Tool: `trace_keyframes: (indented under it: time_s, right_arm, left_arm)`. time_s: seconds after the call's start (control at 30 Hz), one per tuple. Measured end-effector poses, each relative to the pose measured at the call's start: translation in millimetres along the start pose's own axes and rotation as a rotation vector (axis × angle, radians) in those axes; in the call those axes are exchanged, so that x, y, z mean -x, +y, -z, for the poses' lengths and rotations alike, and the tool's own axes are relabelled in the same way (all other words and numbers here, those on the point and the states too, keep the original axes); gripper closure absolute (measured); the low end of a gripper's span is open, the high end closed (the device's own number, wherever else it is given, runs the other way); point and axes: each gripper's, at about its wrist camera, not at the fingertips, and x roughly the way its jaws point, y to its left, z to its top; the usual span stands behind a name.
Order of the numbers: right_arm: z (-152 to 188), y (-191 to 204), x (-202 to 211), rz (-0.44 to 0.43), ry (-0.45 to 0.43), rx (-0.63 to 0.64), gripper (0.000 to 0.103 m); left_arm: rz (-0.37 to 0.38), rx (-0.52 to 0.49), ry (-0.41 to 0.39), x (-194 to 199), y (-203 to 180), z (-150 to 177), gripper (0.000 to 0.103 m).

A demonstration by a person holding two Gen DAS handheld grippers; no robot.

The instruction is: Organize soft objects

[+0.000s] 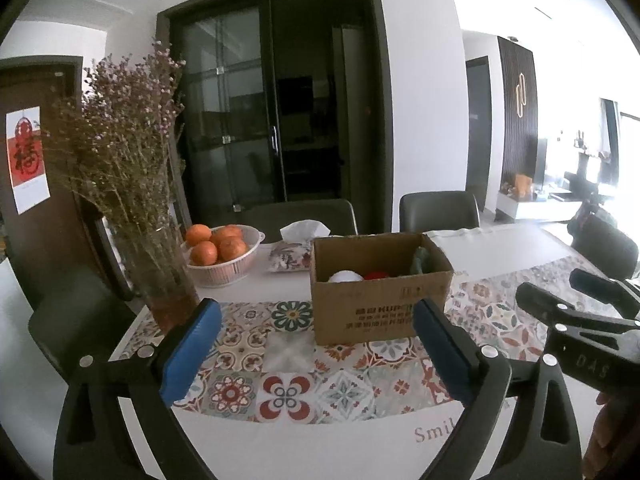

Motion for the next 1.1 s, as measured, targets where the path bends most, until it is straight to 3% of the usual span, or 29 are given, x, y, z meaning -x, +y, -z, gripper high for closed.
trace_keyframes:
  time_s: [0.57, 1.1]
  right_arm:
    - [33, 3, 48, 0.047, -0.049, 0.043, 0.016]
    - [57, 4, 56, 0.017, -0.039, 0.046, 0.016]
  left_arm:
    - [-0.007, -0.01, -0.017, 46, -3, 32, 0.0]
    - [0.003, 0.002, -0.022, 63, -3, 56, 0.0]
